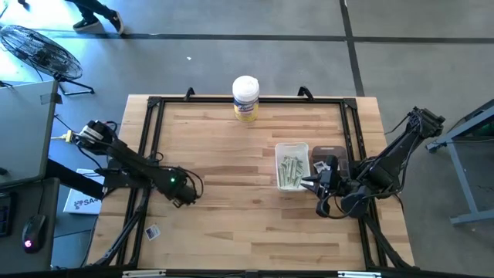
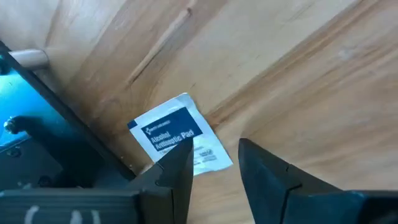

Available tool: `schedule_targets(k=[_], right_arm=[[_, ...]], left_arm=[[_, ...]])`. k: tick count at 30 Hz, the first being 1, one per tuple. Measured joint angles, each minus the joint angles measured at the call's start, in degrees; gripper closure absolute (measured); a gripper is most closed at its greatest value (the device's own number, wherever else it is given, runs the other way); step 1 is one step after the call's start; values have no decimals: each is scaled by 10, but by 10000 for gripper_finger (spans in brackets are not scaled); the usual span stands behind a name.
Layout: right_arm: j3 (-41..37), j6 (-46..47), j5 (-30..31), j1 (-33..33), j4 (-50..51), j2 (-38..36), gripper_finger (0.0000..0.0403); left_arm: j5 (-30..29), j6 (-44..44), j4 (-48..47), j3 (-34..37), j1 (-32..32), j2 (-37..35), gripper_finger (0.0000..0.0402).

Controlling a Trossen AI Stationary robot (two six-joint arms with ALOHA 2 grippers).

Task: Pick & Place First Aid Supplies
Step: Put the blue alcohol pad into the black bin

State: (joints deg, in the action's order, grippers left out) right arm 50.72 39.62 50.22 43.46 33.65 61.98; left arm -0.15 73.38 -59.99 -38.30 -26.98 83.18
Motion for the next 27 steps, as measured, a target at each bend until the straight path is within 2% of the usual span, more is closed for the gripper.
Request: schedule_targets(k=[5,11,15,18,21,24,27], right_arm=[[0,0,0,0,-1,0,331],[0,-1,0,0,-2,0,331],[0,-1,2,0,-2,0,331],[0,-1,2,0,-2,0,331],[0,-1,2,0,-3,0,331],[0,-1,2,0,-2,0,331],[0,-1,2,0,-2,0,331]], left_arm=[[12,-3,14,9,0,16,278],[17,-96,20,3,0,30,278],[-14,-156,26,-20,0,33,278],[-52,-187,74,-55,-1,32,278],[-72,-232,67,-82,0,32,278],[-58,-275,76,-120,0,31,278],[-2,-314,24,-142,0,32,278]])
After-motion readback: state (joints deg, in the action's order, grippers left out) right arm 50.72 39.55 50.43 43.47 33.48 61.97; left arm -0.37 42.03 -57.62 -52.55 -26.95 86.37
